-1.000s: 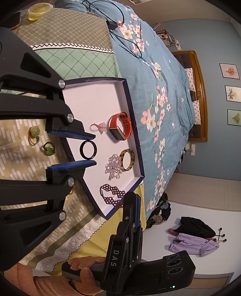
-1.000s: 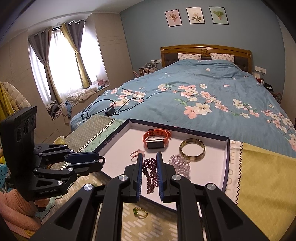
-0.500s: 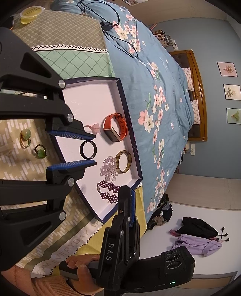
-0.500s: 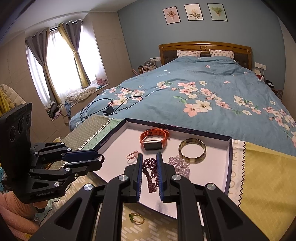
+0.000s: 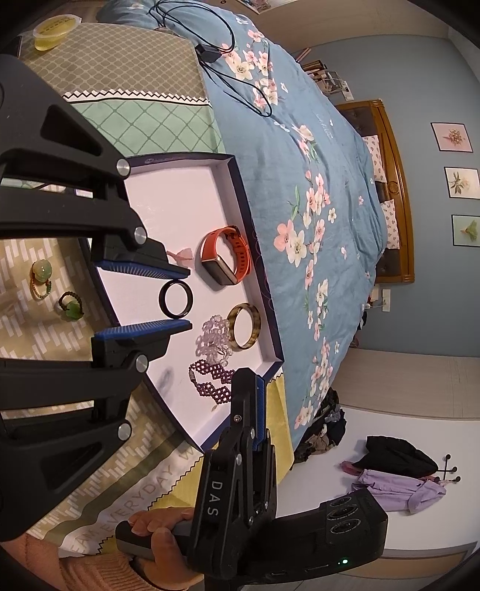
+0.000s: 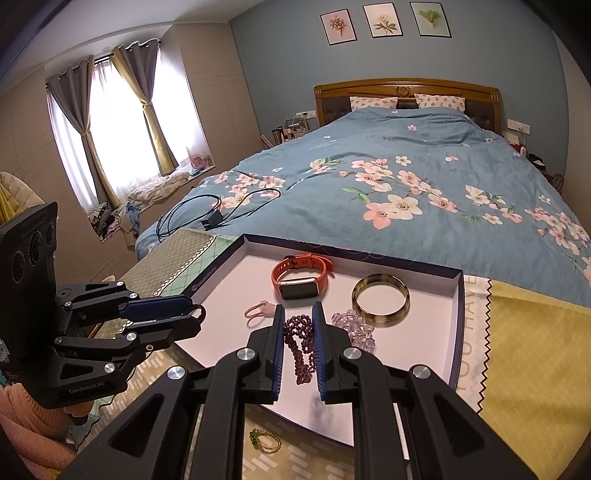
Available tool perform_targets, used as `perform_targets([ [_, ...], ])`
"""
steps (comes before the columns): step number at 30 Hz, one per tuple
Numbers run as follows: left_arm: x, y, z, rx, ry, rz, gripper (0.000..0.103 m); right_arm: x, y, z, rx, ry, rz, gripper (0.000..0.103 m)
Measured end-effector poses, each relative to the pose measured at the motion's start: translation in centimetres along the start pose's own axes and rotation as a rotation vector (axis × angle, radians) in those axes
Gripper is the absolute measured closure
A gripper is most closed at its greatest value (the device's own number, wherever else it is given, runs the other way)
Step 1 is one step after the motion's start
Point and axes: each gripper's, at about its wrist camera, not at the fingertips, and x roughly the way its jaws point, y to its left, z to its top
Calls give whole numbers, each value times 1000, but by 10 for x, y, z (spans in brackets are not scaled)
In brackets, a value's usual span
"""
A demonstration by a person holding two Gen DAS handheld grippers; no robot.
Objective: Organize jewelry
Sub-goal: 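Carry the necklace into the box with the right tool while the left carries the black ring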
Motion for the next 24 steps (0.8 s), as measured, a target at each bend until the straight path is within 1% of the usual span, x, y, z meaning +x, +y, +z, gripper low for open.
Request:
perform_targets([
  [24,14,8,4,-10,25,21,80,14,-1,0,2,13,-3,90],
])
